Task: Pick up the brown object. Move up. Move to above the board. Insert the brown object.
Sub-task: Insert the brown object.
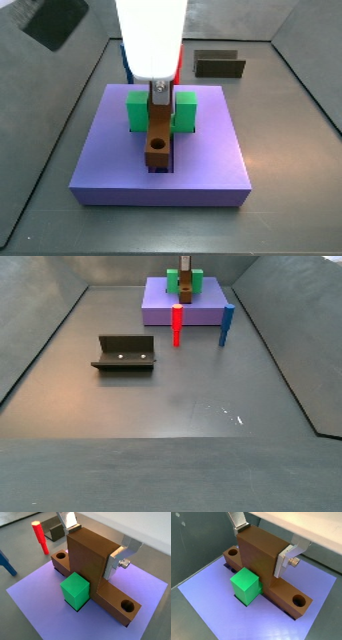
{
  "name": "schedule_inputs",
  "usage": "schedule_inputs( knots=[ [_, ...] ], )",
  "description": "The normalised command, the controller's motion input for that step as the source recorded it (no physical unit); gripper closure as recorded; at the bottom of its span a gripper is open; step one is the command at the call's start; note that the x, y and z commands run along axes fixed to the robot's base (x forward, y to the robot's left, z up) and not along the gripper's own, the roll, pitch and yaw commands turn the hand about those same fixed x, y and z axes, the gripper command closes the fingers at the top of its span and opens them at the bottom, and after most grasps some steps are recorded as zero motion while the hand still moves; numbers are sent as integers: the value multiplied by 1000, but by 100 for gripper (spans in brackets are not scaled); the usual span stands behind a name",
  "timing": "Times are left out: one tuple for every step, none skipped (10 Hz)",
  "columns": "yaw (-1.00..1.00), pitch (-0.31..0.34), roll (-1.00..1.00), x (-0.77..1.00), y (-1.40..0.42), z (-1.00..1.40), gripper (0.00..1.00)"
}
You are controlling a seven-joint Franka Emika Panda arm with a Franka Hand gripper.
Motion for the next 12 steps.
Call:
schedule_inputs(
  knots=[
    [0,0,19,180,-54,-166,100],
    [0,0,43,11,-54,-154,100],
    [0,0,41,0,-40,-146,100],
    [0,-1,50,0,-14,-177,100],
    [71,-1,87,0,-17,-194,100],
    [109,-7,131,0,-71,-197,100],
    [89,-24,121,0,-46,-234,100],
    [71,-6,136,0,-40,-234,100],
    [60,0,186,0,-51,-249,100],
    [34,0,200,0,-54,-260,100],
    [3,0,153,0,-60,-200,100],
    [0,0,0,0,0,0,100]
  ],
)
